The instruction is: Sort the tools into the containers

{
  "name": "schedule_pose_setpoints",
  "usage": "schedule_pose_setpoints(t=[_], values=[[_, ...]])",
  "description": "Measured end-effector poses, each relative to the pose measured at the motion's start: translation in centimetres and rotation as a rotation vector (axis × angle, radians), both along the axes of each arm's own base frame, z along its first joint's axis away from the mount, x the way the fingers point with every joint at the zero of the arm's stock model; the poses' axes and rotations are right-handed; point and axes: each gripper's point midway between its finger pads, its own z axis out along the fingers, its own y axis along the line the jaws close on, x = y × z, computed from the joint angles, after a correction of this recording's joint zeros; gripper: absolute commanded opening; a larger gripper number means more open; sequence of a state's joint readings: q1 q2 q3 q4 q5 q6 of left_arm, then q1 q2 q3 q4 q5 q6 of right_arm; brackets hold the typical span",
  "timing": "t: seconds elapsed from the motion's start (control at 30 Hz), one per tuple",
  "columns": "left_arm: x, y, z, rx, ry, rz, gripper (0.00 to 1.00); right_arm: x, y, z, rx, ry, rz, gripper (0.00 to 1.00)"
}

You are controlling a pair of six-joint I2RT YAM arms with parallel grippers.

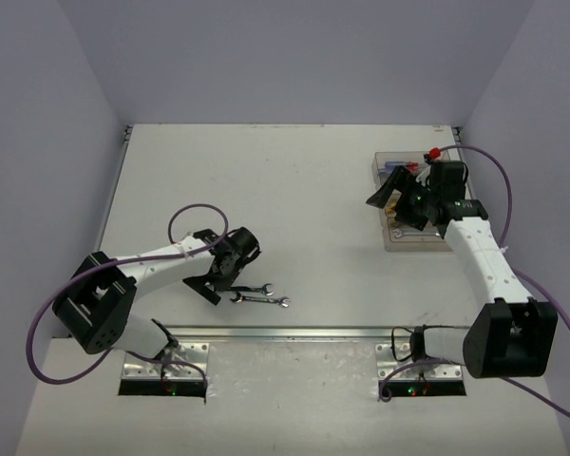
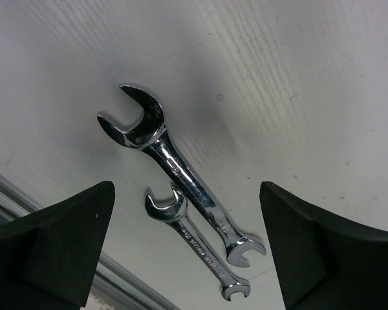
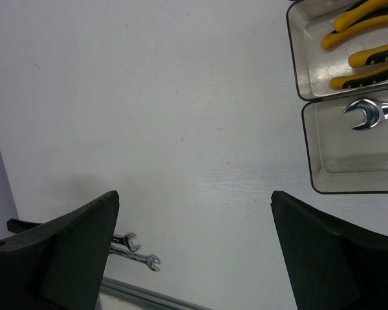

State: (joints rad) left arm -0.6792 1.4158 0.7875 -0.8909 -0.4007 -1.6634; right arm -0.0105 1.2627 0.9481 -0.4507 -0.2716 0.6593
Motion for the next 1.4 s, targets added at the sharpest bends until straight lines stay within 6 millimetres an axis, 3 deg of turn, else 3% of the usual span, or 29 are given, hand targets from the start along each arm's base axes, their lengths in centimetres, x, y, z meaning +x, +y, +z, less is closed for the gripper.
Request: schedule_pose_setpoints(t=[0.17,0.33,0.7,1.17,1.4], values=[[0.4,-0.4,-1.1,-0.025,-0.004,0.04,0.84,-0.6,0.6,0.9,0.017,-0.037,0.039,0.99],[0.7,-0.4,-2.6,-0.006,0.031,0.06,0.83,-0.9,0.8,0.7,0.022,-0.038,0.055,0.99],[3.3,-0.1,-2.9,0.02,0.088,0.071,0.76,-1.1,0.8,0.5,0.018,-0.036,0.057,0.99],[10.0,-4.6,-2.6,-0.013,0.109,-0.11,0.68,-1.4,1.6,0.5,0.011,-0.036,0.087,0.99],[9.7,-5.4,-2.7,-0.032,0.111,-0.169,0.68,-1.5,1.6,0.4,0.011,-0.031,0.088,0.99]])
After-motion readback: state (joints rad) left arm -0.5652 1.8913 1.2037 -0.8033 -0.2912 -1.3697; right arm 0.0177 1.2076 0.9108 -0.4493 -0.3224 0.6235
